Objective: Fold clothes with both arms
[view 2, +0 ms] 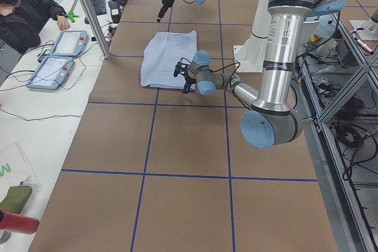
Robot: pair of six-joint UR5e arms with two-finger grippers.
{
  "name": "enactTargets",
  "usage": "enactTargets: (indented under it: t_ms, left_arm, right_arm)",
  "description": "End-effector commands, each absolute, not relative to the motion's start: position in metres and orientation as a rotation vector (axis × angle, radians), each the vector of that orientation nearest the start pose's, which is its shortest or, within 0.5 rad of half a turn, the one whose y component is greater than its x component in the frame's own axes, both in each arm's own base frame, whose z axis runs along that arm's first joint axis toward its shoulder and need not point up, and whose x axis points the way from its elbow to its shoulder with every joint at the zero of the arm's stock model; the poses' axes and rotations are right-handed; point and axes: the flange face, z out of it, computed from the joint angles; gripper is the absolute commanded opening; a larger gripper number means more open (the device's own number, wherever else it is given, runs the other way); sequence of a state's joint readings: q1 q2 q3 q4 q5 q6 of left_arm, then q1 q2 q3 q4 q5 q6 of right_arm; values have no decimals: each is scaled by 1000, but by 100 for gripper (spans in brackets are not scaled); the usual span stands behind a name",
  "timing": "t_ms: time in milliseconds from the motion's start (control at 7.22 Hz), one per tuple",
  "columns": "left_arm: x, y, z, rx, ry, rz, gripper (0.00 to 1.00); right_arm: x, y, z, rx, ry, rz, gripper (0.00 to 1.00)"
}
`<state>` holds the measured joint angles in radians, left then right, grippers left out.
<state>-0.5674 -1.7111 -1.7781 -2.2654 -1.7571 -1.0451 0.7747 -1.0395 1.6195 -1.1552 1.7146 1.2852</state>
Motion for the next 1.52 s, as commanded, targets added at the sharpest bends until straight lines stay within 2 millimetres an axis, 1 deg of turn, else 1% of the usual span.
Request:
enactTargets:
  t_ms: [0, 139, 416, 693, 831, 970, 1247, 1386]
  left_arm:
    - [416, -399, 414, 388, 979, 55, 65]
    - [417, -400, 408, 393, 989, 55, 65]
    - [421, -394, 404, 390, 1000, 65, 65]
    - [427, -387, 403, 381, 1005, 73, 65]
    - [431, -382, 403, 369, 1011, 72, 60]
    - [438, -374, 403, 362, 1023, 86, 59]
    - [451, -360, 405, 341, 1032, 106, 59]
    - [451, -360, 405, 342, 1032, 106, 58]
  right_arm:
    - [-404, -560, 284, 391, -928, 372, 100]
    - [-403, -561, 284, 392, -929, 373, 100]
    - [-402, -560, 283, 393, -931, 373, 100]
    - [-401, -559, 279, 396, -938, 373, 100]
    - [-401, -559, 280, 396, -936, 373, 100]
    - [-401, -558, 283, 394, -932, 373, 100]
    - [-397, -556, 281, 398, -938, 373, 100]
    - [-398, -555, 281, 397, -939, 371, 100]
